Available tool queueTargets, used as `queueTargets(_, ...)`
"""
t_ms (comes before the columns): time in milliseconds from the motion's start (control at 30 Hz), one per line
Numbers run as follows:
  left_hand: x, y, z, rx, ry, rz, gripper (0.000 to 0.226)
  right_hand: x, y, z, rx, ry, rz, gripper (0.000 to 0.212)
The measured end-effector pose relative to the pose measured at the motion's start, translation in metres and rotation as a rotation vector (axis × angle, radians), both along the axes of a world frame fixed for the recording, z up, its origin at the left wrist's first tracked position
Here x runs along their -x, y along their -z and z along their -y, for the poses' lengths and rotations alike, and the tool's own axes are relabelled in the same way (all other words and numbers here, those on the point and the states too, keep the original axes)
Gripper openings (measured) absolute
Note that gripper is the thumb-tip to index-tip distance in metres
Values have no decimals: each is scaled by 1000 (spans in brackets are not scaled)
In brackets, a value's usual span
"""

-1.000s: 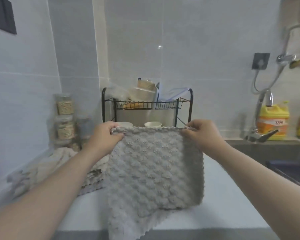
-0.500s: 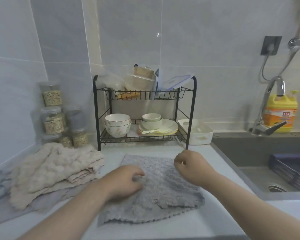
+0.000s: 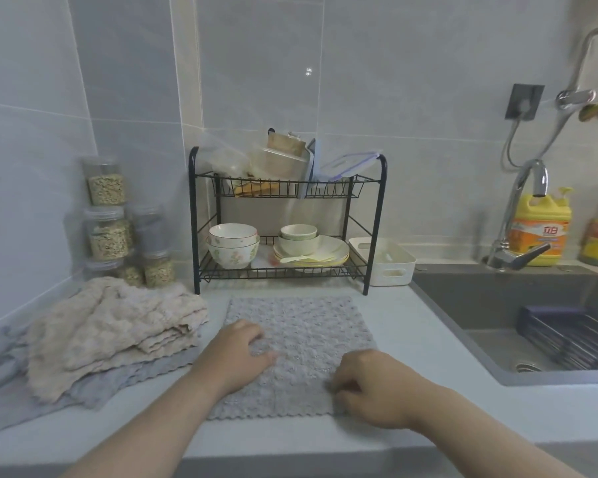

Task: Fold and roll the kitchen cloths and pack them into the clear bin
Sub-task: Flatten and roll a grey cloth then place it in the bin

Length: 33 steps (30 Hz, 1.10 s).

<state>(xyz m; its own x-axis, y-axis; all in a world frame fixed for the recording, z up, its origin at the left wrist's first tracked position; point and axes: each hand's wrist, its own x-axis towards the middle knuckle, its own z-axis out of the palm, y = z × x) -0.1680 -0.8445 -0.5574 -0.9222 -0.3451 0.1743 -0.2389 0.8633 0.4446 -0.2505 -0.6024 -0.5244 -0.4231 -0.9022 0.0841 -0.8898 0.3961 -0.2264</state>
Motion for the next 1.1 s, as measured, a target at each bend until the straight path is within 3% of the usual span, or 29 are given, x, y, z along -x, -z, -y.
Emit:
queueTargets(100, -7, -3, 5, -66, 66, 52, 56, 12, -7, 1, 109, 138, 149, 19)
queueTargets(167, -8, -3, 10, -78, 133, 102, 65, 22, -3, 3, 86, 160, 8, 32)
queueTargets(233, -8, -3, 12, -111, 168, 144, 85, 28, 6, 4, -23, 175, -45, 55)
queueTargets(300, -6, 0, 15, -94, 186, 179, 113, 29, 16, 2, -140, 182, -74, 62)
queueTargets(333, -5, 2, 16, -40, 191, 203, 117, 32, 20, 1, -172, 183, -79, 67)
queueTargets(467, 2, 5, 11, 200, 147, 309, 81, 40, 21, -2, -243, 207, -36, 106)
queueTargets(600, 6, 3, 13, 148, 135, 314, 73, 49, 23, -3, -193, 177, -26, 69)
queueTargets(700, 19, -3, 25, -132, -3, -53, 47, 79, 18, 14, 220, 258, 73, 37)
queueTargets(767, 34, -6, 30, -111, -74, -188, 33, 108, 20, 28, 405, 400, 50, 31)
queueTargets(867, 57, -7, 38, -133, -124, -169, 30, 139, 27, 47, 342, 561, 36, 30)
queueTargets(1000, 93, -10, 65, -75, -115, 14, 28, 162, 31, 61, 126, 630, -2, 35)
queueTargets(1100, 110, -7, 87, 18, -152, 125, 38, 170, 35, 69, 110, 663, -24, 30)
